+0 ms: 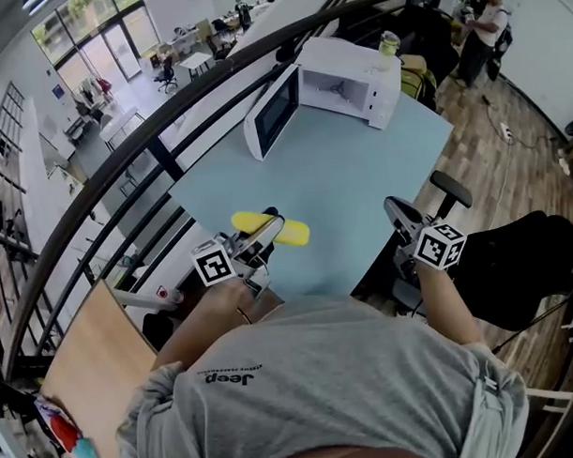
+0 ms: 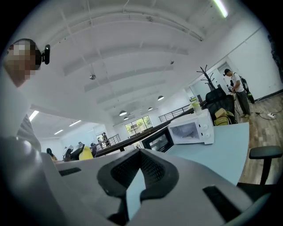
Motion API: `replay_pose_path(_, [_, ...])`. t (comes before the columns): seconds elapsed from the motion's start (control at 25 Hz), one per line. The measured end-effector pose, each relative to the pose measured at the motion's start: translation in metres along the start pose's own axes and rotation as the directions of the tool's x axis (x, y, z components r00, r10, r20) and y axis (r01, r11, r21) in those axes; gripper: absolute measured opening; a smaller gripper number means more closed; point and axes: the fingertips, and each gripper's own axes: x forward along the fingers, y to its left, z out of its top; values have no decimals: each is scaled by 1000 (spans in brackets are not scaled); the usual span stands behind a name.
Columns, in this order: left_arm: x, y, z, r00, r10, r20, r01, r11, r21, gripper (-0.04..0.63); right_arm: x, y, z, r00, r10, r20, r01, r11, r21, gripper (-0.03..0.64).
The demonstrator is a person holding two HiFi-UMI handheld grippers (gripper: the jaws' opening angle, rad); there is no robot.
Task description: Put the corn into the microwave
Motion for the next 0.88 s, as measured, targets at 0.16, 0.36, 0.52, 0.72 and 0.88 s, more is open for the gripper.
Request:
replay_pose_path(0.16, [-11,34,17,1000,-20,-12,20,999,-49,238,40,6,1,1000,-25,-14,25,1000,4,18])
replay_pose_path(0.36, [-24,64,29,999,-37,-34,34,996,-85,238,64,6,14,997,-79,-2,79,997,9,18])
replay_pose_path(0.52, [-24,81,41,997,-52,-65,47,996,-78,238,74,1,31,992,-126,26,126,992,11,18])
replay_pose_path(0.72, [-14,93,57,996,-77,-55,72,993,-89,238,80,-4,42,986,-164,20,164,986,2,18])
replay_pose_path(0.88, [9,86,60,994,-89,-55,84,992,-97,237,69,-12,58,985,-171,28,171,985,3,18])
